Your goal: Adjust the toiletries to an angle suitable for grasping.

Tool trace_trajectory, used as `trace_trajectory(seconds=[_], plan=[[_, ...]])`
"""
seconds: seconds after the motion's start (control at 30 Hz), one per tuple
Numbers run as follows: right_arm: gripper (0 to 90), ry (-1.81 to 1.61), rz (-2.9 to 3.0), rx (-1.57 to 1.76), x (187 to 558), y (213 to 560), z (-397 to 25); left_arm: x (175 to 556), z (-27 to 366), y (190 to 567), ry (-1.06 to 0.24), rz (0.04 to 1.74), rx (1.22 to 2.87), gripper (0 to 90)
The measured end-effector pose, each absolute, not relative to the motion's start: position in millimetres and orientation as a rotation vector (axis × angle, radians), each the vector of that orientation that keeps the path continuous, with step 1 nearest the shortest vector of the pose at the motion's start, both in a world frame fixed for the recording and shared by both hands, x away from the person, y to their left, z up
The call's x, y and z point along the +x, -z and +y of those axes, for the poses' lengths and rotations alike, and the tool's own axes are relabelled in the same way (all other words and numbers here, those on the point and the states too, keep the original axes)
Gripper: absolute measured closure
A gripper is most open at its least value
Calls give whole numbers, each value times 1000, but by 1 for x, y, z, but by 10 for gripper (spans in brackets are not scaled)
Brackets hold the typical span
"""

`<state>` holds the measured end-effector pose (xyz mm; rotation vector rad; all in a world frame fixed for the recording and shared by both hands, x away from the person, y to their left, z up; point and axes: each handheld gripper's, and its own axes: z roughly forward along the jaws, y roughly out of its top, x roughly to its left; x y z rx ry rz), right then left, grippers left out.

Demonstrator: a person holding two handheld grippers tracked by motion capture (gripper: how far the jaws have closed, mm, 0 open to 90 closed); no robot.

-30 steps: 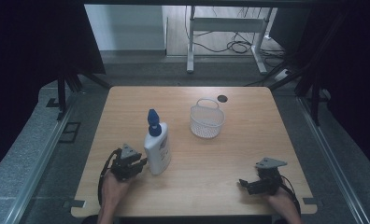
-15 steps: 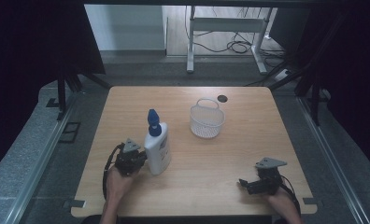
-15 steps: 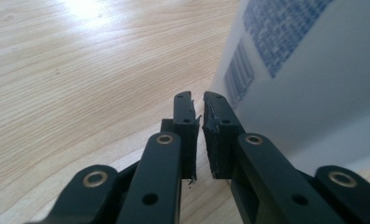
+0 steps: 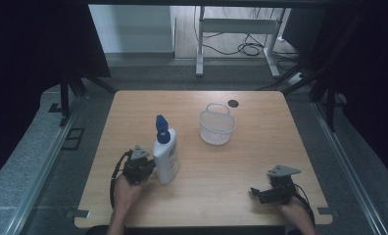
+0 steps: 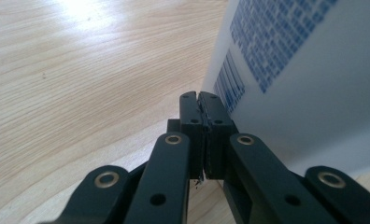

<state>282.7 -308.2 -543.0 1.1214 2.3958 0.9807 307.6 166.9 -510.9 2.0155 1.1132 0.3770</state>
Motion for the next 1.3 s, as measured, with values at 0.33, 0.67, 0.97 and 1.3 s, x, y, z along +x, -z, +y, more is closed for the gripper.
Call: trace_trajectory(seconds=[0.33, 0.67, 0.97, 1.3], plan=[[0, -980, 2396, 1121, 283, 543, -308, 308, 153, 511, -335, 1081, 2035, 889], [0, -981, 2396, 1123, 283, 543, -308, 307, 139, 511, -311, 1038, 2055, 892], [0, -981, 2397, 1122, 283, 543, -308, 305, 129, 510, -291, 1013, 2059, 892], [0, -981, 2396, 1122, 283, 543, -308, 303, 119, 509, -274, 987, 2076, 892]])
